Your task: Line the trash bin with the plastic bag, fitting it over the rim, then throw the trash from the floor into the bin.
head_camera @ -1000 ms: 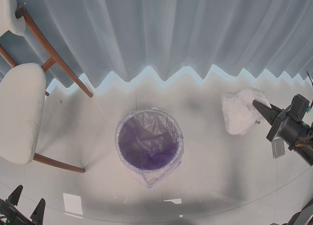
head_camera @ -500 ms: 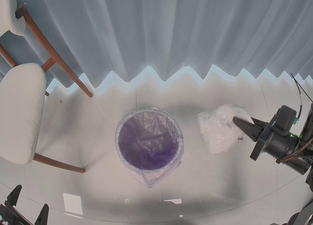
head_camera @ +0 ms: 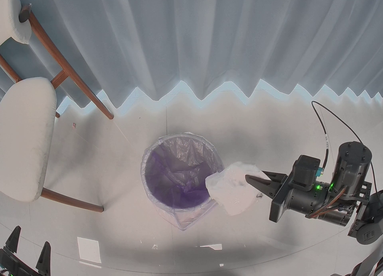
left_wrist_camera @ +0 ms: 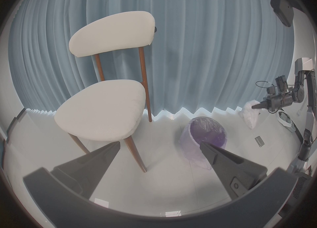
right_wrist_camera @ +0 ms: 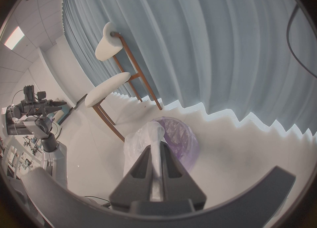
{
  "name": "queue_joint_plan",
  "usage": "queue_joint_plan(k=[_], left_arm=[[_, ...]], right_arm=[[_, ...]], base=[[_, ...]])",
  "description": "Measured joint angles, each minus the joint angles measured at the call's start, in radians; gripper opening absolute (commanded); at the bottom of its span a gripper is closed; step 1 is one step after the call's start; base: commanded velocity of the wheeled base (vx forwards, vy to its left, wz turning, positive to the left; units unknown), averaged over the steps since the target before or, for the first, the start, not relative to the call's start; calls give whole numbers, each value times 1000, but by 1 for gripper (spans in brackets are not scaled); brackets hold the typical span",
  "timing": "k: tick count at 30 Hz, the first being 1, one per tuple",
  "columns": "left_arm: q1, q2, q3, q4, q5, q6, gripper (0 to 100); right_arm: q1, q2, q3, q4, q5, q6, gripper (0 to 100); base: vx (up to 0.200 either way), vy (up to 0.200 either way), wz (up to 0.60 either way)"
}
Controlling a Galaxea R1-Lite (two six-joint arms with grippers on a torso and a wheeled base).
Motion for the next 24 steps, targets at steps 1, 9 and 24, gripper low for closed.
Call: queue_joint_plan(k=[1, 9, 24], left_arm=[[0, 0, 0, 1, -1, 0, 100], [0, 0, 0, 0, -3, 0, 100], [0, 0, 0, 0, -4, -2, 100]], right_arm=[[2, 12, -4, -3, 1, 0, 0], [32, 151, -66, -14, 3, -1, 0], [86, 394, -273, -40, -15, 1, 0]], base=[[0, 0, 0], [0, 0, 0], [0, 0, 0]])
